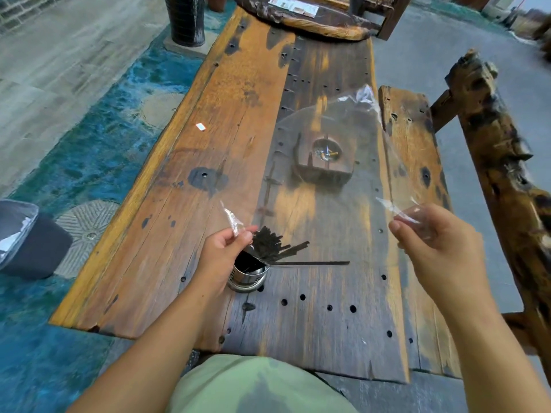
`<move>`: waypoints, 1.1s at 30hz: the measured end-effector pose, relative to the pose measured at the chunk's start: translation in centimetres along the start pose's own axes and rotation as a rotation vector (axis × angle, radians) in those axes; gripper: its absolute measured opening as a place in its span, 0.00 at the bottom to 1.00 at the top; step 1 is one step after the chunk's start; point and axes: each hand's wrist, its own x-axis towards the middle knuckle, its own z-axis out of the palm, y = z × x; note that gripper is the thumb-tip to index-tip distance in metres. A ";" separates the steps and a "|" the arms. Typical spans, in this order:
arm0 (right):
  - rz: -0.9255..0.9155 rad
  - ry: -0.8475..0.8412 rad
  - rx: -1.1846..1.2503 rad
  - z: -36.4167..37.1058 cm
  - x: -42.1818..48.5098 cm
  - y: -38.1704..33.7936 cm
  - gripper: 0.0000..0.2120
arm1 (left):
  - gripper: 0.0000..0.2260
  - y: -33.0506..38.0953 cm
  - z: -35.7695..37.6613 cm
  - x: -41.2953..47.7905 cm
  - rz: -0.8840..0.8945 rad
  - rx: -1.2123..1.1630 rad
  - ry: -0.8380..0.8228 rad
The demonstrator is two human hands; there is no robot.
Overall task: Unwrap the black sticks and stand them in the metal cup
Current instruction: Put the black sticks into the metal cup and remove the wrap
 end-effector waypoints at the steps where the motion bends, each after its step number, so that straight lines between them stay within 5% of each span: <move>1: -0.035 0.010 0.005 -0.1 0.1 -0.4 0.03 | 0.09 0.0 -0.1 -0.1 0.012 -0.002 0.011; 8: -0.202 -0.074 -0.162 4.2 1.9 -3.8 0.07 | 0.08 -0.5 -1.4 0.0 -0.051 -0.153 0.112; 12: -0.266 0.035 -0.154 3.7 2.9 -4.8 0.09 | 0.06 0.0 -1.5 -0.3 -0.024 -0.187 0.115; 27: -0.301 -0.078 -0.219 3.2 3.8 -5.9 0.07 | 0.11 -1.3 -1.4 -0.6 -0.051 -0.187 0.110; 33: -0.269 -0.035 -0.143 0.9 3.3 -5.2 0.06 | 0.05 -0.1 -0.8 -1.0 -0.072 -0.251 0.088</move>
